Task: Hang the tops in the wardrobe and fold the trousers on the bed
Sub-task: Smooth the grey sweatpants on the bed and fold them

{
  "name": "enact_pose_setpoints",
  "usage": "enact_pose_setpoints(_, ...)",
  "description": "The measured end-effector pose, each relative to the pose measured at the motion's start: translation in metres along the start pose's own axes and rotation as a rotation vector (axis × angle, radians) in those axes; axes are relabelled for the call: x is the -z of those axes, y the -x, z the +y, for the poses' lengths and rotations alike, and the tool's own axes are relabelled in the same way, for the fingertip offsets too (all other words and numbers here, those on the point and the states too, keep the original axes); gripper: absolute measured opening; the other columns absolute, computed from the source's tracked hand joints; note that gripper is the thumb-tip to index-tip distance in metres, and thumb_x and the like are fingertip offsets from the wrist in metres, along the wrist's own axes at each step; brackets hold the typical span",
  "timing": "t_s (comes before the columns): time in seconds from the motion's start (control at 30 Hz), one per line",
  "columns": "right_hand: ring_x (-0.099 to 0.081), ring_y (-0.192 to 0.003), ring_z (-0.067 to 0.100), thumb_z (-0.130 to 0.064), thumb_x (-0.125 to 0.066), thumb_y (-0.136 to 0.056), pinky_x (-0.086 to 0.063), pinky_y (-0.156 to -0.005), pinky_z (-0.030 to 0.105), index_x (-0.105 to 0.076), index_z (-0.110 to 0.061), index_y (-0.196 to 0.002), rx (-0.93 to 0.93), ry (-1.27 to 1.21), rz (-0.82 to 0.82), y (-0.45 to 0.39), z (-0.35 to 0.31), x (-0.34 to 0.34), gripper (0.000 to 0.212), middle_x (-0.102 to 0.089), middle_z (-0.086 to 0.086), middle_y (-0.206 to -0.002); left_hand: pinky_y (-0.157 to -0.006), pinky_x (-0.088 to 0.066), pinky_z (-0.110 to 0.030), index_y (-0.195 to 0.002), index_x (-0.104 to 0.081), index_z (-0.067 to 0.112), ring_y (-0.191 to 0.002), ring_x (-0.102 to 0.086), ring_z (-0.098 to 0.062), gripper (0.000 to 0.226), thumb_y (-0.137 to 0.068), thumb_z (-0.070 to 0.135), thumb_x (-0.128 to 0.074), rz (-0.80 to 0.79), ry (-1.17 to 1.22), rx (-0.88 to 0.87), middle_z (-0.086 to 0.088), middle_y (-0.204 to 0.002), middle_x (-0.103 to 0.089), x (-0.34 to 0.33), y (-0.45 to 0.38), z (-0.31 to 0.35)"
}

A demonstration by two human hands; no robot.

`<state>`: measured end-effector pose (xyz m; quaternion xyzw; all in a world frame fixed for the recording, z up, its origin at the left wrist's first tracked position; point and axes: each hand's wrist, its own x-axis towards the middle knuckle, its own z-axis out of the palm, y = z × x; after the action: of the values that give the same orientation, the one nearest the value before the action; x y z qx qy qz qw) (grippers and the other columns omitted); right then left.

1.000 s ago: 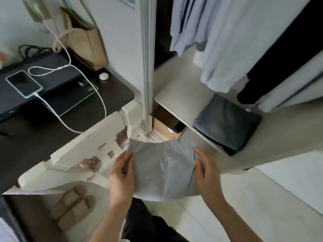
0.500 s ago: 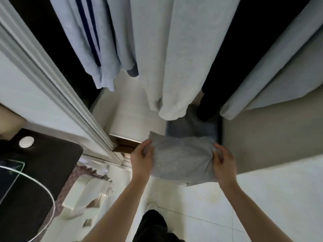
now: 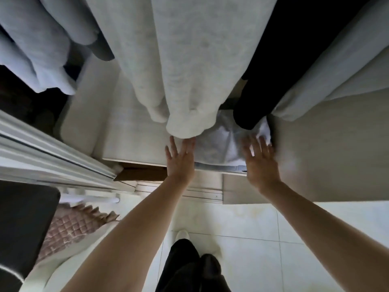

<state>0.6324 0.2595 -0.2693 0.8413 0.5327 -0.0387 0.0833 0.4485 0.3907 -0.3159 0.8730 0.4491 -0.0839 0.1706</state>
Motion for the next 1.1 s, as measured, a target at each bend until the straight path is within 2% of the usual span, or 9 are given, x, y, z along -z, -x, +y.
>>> enact_pose_setpoints(0.17, -0.006, -0.147, 0.037, -0.011, -0.038, -0.095, -0.008, -0.118, 0.047, -0.004, -0.021, -0.154, 0.06, 0.09, -0.057, -0.006, 0.001, -0.017, 0.069, -0.002, 0.015, -0.16, -0.122, -0.01, -0.049, -0.156, 0.003, 0.024, -0.15, 0.002, -0.034, 0.075, -0.099, 0.015, -0.045, 0.007, -0.223, -0.23, -0.007, -0.164, 0.007, -0.002, -0.017, -0.004)
enact_pose_setpoints(0.3, -0.009, -0.146, 0.039, -0.006, -0.048, -0.09, -0.011, -0.117, 0.049, -0.006, -0.02, -0.154, 0.038, 0.088, -0.077, -0.013, 0.002, -0.016, 0.078, -0.006, 0.017, -0.16, -0.119, -0.02, -0.046, -0.156, -0.011, 0.011, -0.149, -0.01, -0.036, 0.081, -0.091, 0.009, -0.06, -0.019, -0.195, -0.297, -0.013, -0.163, -0.006, 0.004, -0.017, -0.005)
enact_pose_setpoints(0.43, -0.032, -0.136, 0.044, -0.006, -0.046, -0.092, -0.028, -0.11, 0.054, -0.038, -0.012, -0.147, 0.044, 0.019, 0.032, -0.011, 0.003, -0.012, 0.055, -0.035, 0.021, -0.15, -0.107, -0.041, -0.05, -0.134, -0.056, 0.003, -0.131, -0.049, -0.039, 0.059, -0.077, 0.001, -0.07, 0.214, -0.153, -0.331, -0.016, -0.143, -0.052, 0.015, -0.004, -0.002)
enact_pose_setpoints(0.53, -0.048, -0.126, 0.044, -0.009, -0.034, -0.088, -0.041, -0.102, 0.053, -0.052, -0.008, -0.137, 0.046, -0.003, 0.149, 0.005, 0.007, -0.016, 0.052, -0.051, 0.02, -0.139, -0.1, -0.046, -0.056, -0.124, -0.067, 0.01, -0.121, -0.06, -0.034, 0.043, -0.084, 0.001, -0.057, 0.371, -0.204, -0.374, -0.01, -0.133, -0.062, -0.001, 0.013, -0.009)
enact_pose_setpoints(0.6, -0.041, -0.132, 0.043, -0.008, -0.031, -0.091, -0.037, -0.106, 0.052, -0.045, -0.01, -0.142, 0.079, 0.002, 0.12, 0.018, 0.008, -0.025, 0.053, -0.043, 0.018, -0.147, -0.107, -0.038, -0.059, -0.142, -0.051, 0.018, -0.134, -0.047, -0.035, 0.053, -0.092, 0.002, -0.046, 0.289, -0.238, -0.325, -0.005, -0.152, -0.042, -0.013, 0.021, -0.013)
enact_pose_setpoints(0.63, -0.032, -0.138, 0.043, -0.008, -0.027, -0.092, -0.031, -0.111, 0.052, -0.037, -0.012, -0.147, 0.083, -0.002, 0.061, 0.023, 0.008, -0.028, 0.056, -0.033, 0.017, -0.152, -0.114, -0.026, -0.06, -0.153, -0.028, 0.023, -0.144, -0.03, -0.036, 0.061, -0.096, 0.003, -0.039, 0.157, -0.233, -0.277, 0.0, -0.163, -0.017, -0.022, 0.023, -0.015)
enact_pose_setpoints(0.73, -0.002, -0.147, 0.038, -0.008, -0.028, -0.092, -0.009, -0.119, 0.047, -0.009, -0.019, -0.154, 0.062, 0.023, -0.09, 0.024, 0.007, -0.035, 0.066, -0.001, 0.013, -0.161, -0.119, -0.008, -0.056, -0.153, 0.017, 0.03, -0.15, 0.001, -0.037, 0.081, -0.096, 0.002, -0.033, -0.035, -0.223, -0.19, 0.008, -0.159, 0.027, -0.035, 0.027, -0.016)
enact_pose_setpoints(0.87, 0.005, -0.147, 0.037, -0.005, -0.044, -0.089, -0.007, -0.12, 0.044, -0.005, -0.019, -0.154, 0.051, -0.03, -0.113, 0.026, -0.002, -0.022, 0.078, 0.001, 0.011, -0.161, -0.121, -0.012, -0.049, -0.154, 0.016, 0.027, -0.15, 0.005, -0.035, 0.085, -0.096, 0.005, -0.042, -0.052, -0.141, -0.157, 0.003, -0.16, 0.027, -0.029, 0.037, -0.008)
enact_pose_setpoints(1.1, -0.003, -0.149, 0.028, -0.013, -0.041, -0.092, -0.012, -0.12, 0.038, -0.005, -0.009, -0.153, 0.103, -0.102, -0.174, 0.067, -0.01, -0.008, 0.072, -0.008, 0.008, -0.161, -0.116, -0.032, -0.041, -0.156, -0.014, 0.019, -0.15, -0.013, -0.028, 0.07, -0.096, 0.012, -0.049, -0.106, 0.018, -0.083, 0.0, -0.164, -0.008, -0.002, 0.073, -0.001)
